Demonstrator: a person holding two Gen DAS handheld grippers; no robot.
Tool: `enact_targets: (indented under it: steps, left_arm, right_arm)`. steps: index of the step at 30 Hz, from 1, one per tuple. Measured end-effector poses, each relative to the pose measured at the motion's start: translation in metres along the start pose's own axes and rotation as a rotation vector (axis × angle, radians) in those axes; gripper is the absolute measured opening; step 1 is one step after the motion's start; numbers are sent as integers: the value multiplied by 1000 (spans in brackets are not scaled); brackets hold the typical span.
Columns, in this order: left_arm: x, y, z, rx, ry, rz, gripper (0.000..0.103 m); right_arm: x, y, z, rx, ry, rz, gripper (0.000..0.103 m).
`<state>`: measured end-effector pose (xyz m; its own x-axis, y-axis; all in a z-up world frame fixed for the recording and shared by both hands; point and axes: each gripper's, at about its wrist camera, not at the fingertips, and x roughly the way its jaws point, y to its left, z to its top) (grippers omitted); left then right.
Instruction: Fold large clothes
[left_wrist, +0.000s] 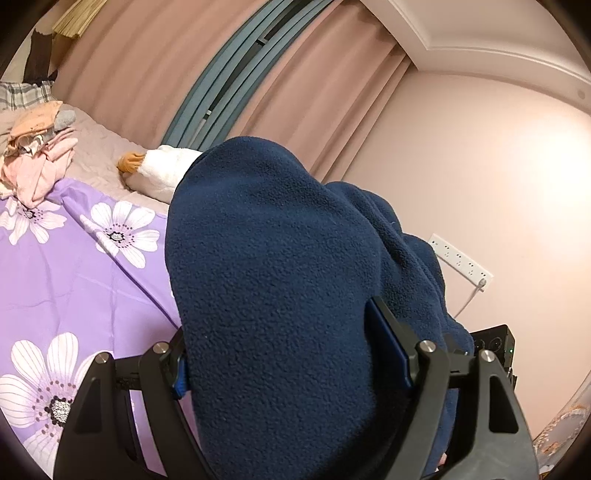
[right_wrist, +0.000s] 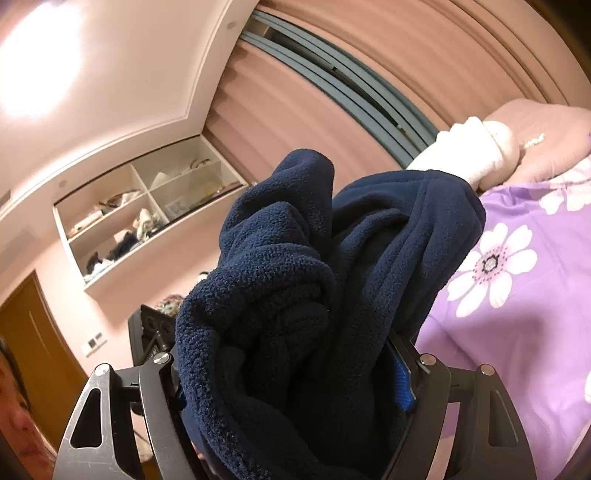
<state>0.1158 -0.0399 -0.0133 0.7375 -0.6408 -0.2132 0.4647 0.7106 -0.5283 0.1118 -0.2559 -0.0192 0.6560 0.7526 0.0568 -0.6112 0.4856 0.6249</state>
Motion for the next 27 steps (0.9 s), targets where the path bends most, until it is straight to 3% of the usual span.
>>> enact_targets:
  steps: [22, 27]
  left_arm:
    - [-4, 18, -1, -17, 35, 66, 79]
    - [28, 61, -3, 34, 17, 99, 79]
  right_arm:
    - [25, 10, -9, 14, 68, -22, 80]
    - [58, -12, -9, -17, 96, -66, 80]
